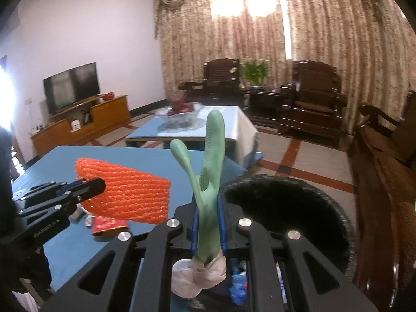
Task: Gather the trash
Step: 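Move both grippers over the bin and release the foam net and gloves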
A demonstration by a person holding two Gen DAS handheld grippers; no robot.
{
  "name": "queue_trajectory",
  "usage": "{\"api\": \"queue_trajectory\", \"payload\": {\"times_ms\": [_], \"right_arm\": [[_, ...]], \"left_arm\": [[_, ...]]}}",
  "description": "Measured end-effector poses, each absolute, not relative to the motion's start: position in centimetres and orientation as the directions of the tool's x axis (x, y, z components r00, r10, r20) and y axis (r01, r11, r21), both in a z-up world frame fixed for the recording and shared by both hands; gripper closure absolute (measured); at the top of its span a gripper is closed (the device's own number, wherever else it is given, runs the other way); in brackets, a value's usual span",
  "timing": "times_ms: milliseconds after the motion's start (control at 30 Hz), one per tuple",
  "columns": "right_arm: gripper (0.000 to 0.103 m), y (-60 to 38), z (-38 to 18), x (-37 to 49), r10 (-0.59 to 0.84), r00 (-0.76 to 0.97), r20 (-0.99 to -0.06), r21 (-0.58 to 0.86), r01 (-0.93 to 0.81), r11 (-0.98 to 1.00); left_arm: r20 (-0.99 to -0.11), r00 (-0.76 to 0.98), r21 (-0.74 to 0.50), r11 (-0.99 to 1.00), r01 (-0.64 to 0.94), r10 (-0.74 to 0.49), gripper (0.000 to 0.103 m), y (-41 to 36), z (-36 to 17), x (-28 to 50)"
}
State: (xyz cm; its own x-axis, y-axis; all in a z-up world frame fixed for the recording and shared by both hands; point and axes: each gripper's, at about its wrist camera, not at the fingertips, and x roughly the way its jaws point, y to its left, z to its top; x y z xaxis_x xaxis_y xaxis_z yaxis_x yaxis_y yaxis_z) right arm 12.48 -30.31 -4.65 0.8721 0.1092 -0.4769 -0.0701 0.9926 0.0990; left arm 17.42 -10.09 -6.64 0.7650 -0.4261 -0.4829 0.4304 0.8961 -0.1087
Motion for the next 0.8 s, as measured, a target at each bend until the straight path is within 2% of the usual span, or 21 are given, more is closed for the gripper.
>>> {"api": "queue_trajectory", "payload": {"times_ms": [300, 700, 800], "right_arm": [[0.09, -35.3, -6.6, 13.2, 0.013, 0.858, -0.513, 0.094, 0.042, 0.995], [0.09, -39.4, -10.5, 14.6, -0.024, 0.823, -0.568, 0.112, 0.105, 0.988], [0.09, -39.9, -11.3, 14.9, -0.036, 0.809, -0.586, 0.104, 0.12, 0.987]], "left_arm": [[-0.501, 0.711, -0.114, 0.851, 0.512, -0.494, 0.095, -16.1, -8.6, 18.9], [-0.563, 0.641, -0.136, 0.823, 0.551, -0.522, 0.094, -20.4, -12.0, 21.5], [-0.588, 0.612, -0.148, 0.815, 0.561, -0.528, 0.085, -20.8, -12.8, 21.8]]}}
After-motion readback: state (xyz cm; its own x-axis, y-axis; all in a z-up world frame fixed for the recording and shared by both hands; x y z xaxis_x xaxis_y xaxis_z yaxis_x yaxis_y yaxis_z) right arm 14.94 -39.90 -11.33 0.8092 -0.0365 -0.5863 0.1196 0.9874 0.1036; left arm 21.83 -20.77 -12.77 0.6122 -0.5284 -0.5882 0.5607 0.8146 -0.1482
